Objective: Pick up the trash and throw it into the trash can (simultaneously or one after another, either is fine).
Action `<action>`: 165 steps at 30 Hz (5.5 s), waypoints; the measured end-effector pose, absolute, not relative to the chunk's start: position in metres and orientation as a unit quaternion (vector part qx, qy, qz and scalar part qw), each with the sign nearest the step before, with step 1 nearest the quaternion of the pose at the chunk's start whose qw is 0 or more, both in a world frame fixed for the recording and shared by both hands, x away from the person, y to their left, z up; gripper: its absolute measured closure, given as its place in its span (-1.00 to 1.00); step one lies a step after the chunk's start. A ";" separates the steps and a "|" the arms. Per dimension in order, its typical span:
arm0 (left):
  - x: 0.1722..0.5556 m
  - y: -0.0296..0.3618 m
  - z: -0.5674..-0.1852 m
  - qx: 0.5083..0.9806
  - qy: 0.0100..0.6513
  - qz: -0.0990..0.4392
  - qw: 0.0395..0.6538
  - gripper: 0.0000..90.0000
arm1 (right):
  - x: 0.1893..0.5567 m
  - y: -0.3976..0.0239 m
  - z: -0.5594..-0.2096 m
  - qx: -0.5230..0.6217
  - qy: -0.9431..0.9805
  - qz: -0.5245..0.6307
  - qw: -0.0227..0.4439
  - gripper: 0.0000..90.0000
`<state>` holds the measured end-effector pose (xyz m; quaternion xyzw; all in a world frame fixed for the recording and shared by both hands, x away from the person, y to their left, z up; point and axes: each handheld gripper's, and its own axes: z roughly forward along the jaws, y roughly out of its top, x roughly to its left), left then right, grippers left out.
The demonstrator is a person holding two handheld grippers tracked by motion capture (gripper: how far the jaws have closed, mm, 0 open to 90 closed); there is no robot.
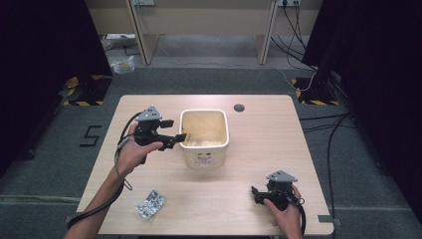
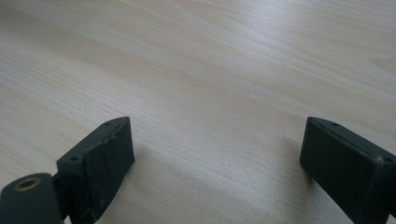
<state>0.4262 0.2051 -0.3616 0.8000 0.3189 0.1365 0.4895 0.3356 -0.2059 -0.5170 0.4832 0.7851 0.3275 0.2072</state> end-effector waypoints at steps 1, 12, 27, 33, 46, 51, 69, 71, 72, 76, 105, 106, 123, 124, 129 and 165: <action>0.424 0.206 -0.362 0.801 0.317 0.136 0.489 -0.49 | 0.336 -0.206 -0.517 0.483 0.785 0.328 0.207 -0.78; 0.402 0.221 -0.366 0.801 0.311 0.133 0.494 -0.57 | 0.336 -0.206 -0.517 0.483 0.785 0.328 0.207 -0.78; 0.385 0.234 -0.383 0.801 0.316 0.132 0.492 -0.59 | 0.336 -0.206 -0.517 0.483 0.785 0.328 0.207 -0.78; 0.373 0.236 -0.396 0.809 0.317 0.139 0.475 -0.60 | 0.336 -0.206 -0.517 0.483 0.785 0.328 0.207 -0.78; 0.362 0.241 -0.424 0.815 0.328 0.138 0.457 -0.60 | 0.336 -0.206 -0.517 0.483 0.785 0.327 0.207 -0.78; 0.355 0.241 -0.437 0.814 0.337 0.132 0.453 -0.60 | 0.336 -0.206 -0.517 0.483 0.785 0.328 0.207 -0.78; 0.330 0.250 -0.478 0.831 0.355 0.129 0.409 -0.60 | 0.336 -0.206 -0.517 0.483 0.785 0.328 0.207 -0.77; 0.327 0.252 -0.481 0.832 0.357 0.128 0.404 -0.60 | 0.336 -0.206 -0.517 0.483 0.785 0.328 0.207 -0.77; 0.326 0.253 -0.482 0.832 0.358 0.128 0.404 -0.60 | 0.336 -0.206 -0.517 0.483 0.785 0.328 0.207 -0.78; 0.319 0.257 -0.487 0.833 0.362 0.124 0.399 -0.60 | 0.336 -0.206 -0.517 0.483 0.785 0.328 0.207 -0.77; 0.292 0.256 -0.514 0.848 0.371 0.127 0.357 -0.62 | 0.336 -0.206 -0.517 0.482 0.785 0.328 0.208 -0.77; 0.291 0.256 -0.515 0.848 0.371 0.128 0.357 -0.62 | 0.336 -0.206 -0.517 0.482 0.785 0.328 0.209 -0.77; 0.289 0.257 -0.517 0.847 0.360 0.144 0.364 -0.28 | 0.335 -0.205 -0.517 0.483 0.785 0.328 0.209 -0.76; 0.289 0.257 -0.517 0.848 0.359 0.143 0.363 -0.27 | 0.335 -0.205 -0.517 0.482 0.785 0.328 0.209 -0.76; 0.289 0.256 -0.516 0.851 0.351 0.147 0.361 -0.25 | 0.335 -0.206 -0.517 0.482 0.785 0.328 0.209 -0.76; 0.328 0.256 -0.465 0.832 0.338 0.165 0.408 -0.24 | 0.335 -0.206 -0.517 0.483 0.785 0.328 0.209 -0.76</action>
